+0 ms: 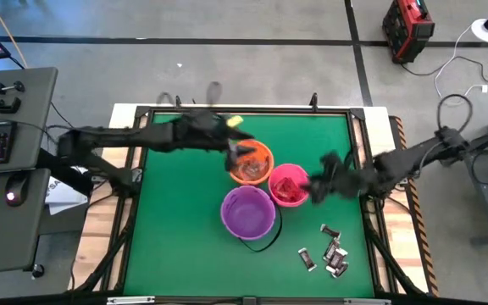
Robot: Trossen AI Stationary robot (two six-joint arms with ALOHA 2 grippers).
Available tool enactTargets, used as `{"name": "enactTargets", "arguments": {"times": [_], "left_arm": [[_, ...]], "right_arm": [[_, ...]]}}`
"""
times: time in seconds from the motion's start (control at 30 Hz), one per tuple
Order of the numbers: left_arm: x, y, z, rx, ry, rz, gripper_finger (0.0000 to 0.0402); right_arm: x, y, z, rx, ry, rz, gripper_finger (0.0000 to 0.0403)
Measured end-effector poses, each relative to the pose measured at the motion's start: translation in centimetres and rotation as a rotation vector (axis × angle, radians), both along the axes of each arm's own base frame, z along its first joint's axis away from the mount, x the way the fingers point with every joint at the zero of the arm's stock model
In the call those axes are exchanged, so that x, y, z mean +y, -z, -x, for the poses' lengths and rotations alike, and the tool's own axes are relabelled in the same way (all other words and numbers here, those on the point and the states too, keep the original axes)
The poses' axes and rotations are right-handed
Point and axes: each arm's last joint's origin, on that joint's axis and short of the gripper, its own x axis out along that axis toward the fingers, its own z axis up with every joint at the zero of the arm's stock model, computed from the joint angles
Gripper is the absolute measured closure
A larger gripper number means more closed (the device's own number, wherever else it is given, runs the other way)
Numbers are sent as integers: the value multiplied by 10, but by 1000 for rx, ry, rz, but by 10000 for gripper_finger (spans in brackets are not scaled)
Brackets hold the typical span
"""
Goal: Sort candy by brand, put in halloween buckets
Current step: Put the brown chocolate bar into the purple bucket
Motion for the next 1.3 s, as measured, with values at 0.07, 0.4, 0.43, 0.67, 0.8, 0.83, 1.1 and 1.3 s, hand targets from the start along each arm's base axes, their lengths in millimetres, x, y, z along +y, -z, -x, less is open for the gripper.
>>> {"name": "enactTargets", "arguments": {"times": [0.07, 0.4, 0.43, 0.67, 0.8, 0.83, 1.1, 1.3], "left_arm": [[5, 2, 23, -37, -67, 13, 200], [-3, 34, 99, -231, -231, 221, 200], [-3, 36, 102, -246, -244, 234, 199], [-7, 39, 104, -247, -252, 266, 200], [-9, 39, 103, -246, -245, 266, 200], [-9, 39, 103, -246, -245, 266, 200], [-9, 39, 103, -247, -245, 267, 200], [-6, 27, 112, -302, -260, 248, 199]], "right_arm": [[22, 24, 5, 127, -50, -70, 130], [63, 138, 33, 694, 167, -347, 132], [61, 143, 33, 700, 187, -344, 134], [55, 156, 23, 741, 181, -330, 167], [57, 169, 19, 835, 150, -315, 198], [57, 172, 17, 852, 156, -313, 206], [66, 169, 6, 819, 112, -309, 301], [71, 104, -10, 708, -3, -191, 389]]}}
